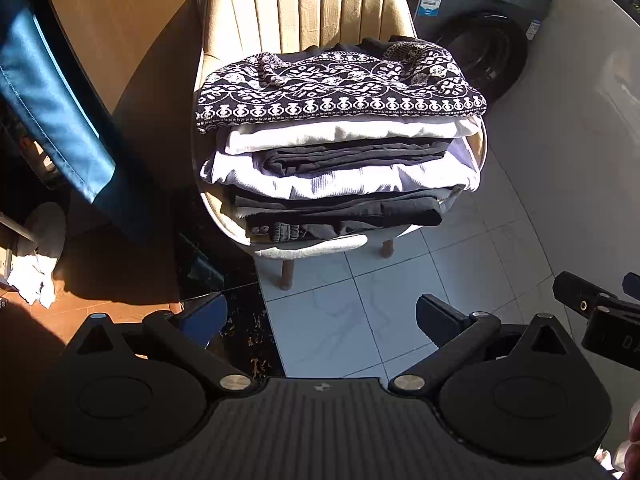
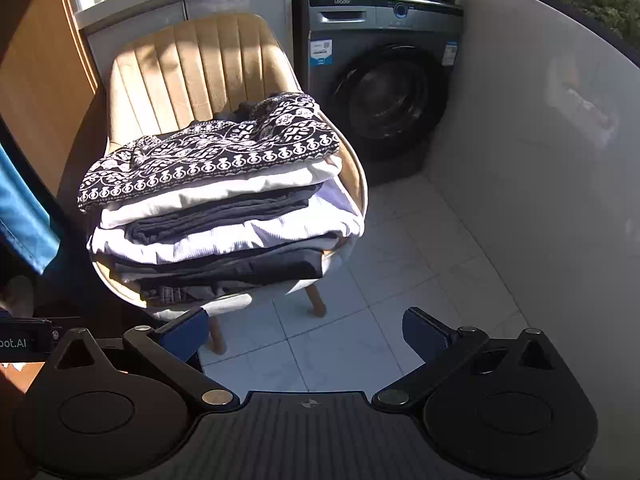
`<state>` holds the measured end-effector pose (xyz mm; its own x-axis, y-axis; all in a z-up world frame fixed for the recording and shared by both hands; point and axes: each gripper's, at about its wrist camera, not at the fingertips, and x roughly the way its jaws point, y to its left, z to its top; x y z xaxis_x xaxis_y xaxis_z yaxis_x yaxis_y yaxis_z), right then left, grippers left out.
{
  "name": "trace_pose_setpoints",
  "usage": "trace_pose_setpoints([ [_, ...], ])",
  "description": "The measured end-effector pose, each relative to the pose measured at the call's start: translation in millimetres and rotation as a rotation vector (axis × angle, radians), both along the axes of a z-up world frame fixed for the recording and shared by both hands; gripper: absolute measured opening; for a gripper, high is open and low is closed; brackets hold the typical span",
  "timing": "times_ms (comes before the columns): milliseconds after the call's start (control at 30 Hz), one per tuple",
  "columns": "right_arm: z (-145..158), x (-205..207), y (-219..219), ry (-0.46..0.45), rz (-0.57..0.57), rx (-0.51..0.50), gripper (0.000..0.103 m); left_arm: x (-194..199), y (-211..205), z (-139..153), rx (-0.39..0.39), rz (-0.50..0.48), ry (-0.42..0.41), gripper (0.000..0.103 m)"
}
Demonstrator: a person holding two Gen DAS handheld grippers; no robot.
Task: Fold clothes
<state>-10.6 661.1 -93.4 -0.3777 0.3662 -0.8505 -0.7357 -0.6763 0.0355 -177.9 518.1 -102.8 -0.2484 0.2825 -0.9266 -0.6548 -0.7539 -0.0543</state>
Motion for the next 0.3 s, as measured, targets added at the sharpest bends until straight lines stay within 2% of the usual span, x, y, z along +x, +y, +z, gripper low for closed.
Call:
trace_pose_setpoints([
  [300,-0.9,1.9,-0.8,0.006,-0.011,-0.011,0.102,-1.3,-1.8,2.2,0.022,-0.008,0.003,0.103],
])
